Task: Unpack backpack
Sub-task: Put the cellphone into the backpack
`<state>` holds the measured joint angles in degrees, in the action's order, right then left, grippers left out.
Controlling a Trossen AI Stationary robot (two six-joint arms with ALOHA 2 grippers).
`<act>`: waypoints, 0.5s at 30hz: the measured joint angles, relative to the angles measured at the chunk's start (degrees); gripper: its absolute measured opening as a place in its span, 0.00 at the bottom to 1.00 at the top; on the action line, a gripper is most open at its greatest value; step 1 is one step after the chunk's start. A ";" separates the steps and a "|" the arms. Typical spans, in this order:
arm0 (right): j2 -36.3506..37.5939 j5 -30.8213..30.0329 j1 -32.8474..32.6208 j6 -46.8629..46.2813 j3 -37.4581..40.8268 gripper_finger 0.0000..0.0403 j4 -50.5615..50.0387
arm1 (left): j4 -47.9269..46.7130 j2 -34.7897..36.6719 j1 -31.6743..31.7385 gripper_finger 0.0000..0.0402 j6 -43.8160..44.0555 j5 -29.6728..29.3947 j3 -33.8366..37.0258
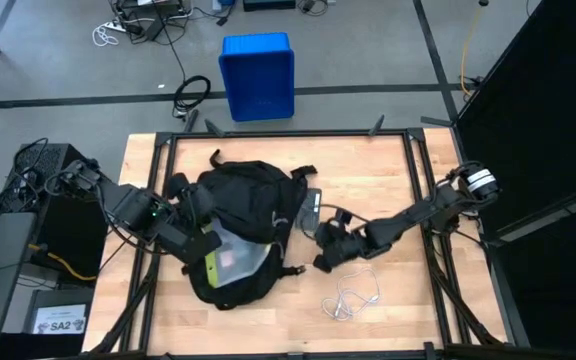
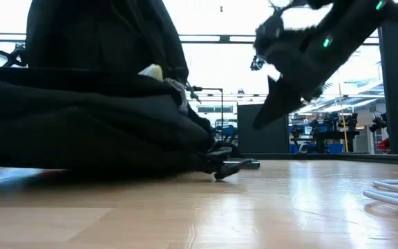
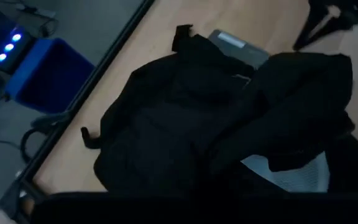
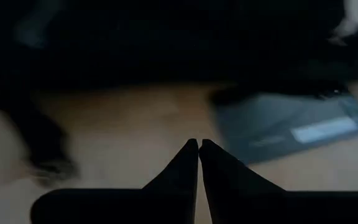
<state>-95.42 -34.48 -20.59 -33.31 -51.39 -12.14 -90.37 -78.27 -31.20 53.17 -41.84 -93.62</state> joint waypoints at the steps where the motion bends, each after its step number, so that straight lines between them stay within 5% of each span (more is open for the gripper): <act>1: 0.00 0.06 0.97 -0.05 0.43 0.00 -0.15 | 0.30 -0.07 0.00 0.00 0.67 -0.14 0.00; 11: 0.00 0.21 3.55 -1.08 0.69 0.01 1.03 | 0.53 -3.95 4.73 0.00 -0.43 -2.90 0.04; 15: 0.00 -4.75 3.53 -6.38 0.69 0.05 1.42 | 1.39 -6.07 6.67 0.00 -3.67 -0.47 0.04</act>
<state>-95.42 -39.23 -17.05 -39.69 -50.70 -10.72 -88.98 -84.34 -24.53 49.51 -42.31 -93.58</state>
